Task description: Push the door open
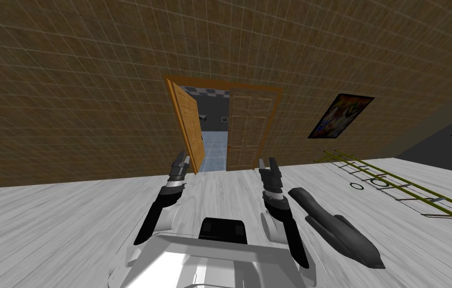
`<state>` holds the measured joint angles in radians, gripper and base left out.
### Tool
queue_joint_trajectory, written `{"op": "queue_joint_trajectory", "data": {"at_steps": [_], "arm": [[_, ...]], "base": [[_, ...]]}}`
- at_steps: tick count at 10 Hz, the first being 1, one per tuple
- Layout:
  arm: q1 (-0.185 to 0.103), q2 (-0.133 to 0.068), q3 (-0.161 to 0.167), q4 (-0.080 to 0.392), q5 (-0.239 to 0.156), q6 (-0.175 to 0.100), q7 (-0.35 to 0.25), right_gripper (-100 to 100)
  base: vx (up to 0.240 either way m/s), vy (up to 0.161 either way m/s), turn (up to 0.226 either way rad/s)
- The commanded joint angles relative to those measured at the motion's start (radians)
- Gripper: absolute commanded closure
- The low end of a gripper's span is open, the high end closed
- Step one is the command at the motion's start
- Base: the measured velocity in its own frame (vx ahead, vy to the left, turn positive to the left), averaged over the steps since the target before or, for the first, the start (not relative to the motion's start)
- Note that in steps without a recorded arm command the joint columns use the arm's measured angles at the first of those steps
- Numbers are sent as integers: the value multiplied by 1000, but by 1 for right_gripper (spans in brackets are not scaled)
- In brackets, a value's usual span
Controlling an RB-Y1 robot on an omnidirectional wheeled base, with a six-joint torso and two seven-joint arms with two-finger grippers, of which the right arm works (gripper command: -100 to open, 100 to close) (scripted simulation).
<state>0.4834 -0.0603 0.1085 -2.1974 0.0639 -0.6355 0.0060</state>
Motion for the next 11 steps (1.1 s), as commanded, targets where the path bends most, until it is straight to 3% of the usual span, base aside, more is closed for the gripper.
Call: {"op": "queue_joint_trajectory", "data": {"at_steps": [1,11], "arm": [[-19,-9,14,41,-3,-2,-7,-100],[-106,-45,94,261,-14,-27,-39,-100]], "base": [[153,-1,-86],[134,35,-76]]}}
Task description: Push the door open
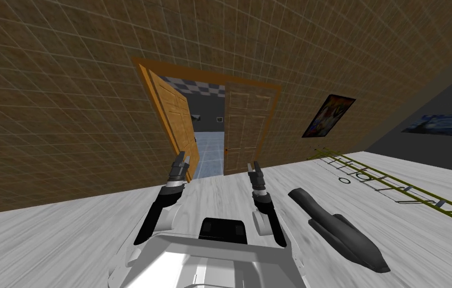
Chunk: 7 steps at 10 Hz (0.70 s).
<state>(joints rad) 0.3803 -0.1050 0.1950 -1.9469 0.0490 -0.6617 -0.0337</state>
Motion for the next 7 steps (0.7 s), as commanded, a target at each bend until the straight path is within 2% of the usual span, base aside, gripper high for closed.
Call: {"op": "queue_joint_trajectory", "data": {"at_steps": [1,6,7], "arm": [[-10,-2,13,28,0,-3,-2,-100],[-53,-16,53,137,-6,-16,-19,-100],[-67,-21,67,175,-8,-20,-24,-100]], "base": [[112,10,-56],[116,36,-75],[130,42,-110]]}}
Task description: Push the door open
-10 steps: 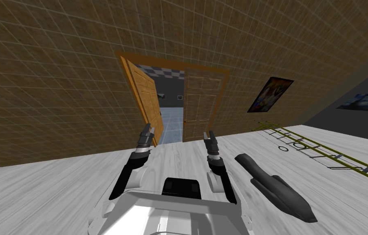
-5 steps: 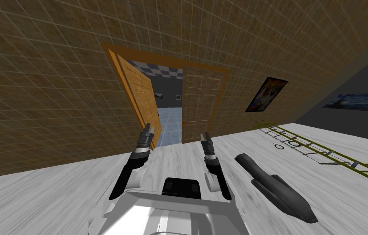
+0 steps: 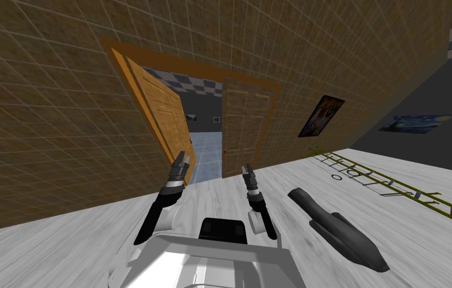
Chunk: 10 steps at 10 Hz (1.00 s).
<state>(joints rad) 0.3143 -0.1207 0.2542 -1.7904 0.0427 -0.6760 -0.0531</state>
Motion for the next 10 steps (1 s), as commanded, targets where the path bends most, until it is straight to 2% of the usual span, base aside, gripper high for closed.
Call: {"op": "queue_joint_trajectory", "data": {"at_steps": [1,10], "arm": [[-9,-8,15,37,-3,-8,-8,-100],[-77,-27,78,211,-12,-28,-33,-100]], "base": [[127,46,-78],[98,38,-66]]}}
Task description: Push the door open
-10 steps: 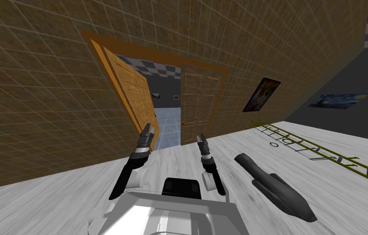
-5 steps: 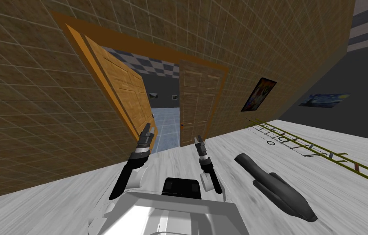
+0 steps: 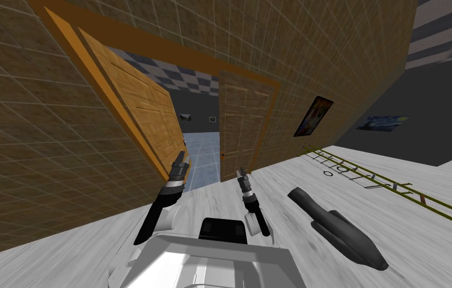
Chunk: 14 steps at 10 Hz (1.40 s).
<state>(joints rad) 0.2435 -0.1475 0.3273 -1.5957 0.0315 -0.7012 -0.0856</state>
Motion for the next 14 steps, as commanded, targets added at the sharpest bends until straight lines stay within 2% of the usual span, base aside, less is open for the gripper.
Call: {"op": "queue_joint_trajectory", "data": {"at_steps": [1,2,3,9,13,14], "arm": [[-14,-2,12,35,-1,-5,-4,-100],[-22,-4,19,55,-2,-7,-7,-100],[-37,-8,33,93,-4,-11,-12,-100],[-81,-18,75,207,-10,-24,-29,-100],[-131,-30,121,333,-17,-39,-48,-100],[-138,-31,127,351,-18,-41,-50,-100]], "base": [[88,27,-71],[97,23,-64],[132,57,-92],[102,52,-71],[135,64,-102],[136,79,-74]]}}
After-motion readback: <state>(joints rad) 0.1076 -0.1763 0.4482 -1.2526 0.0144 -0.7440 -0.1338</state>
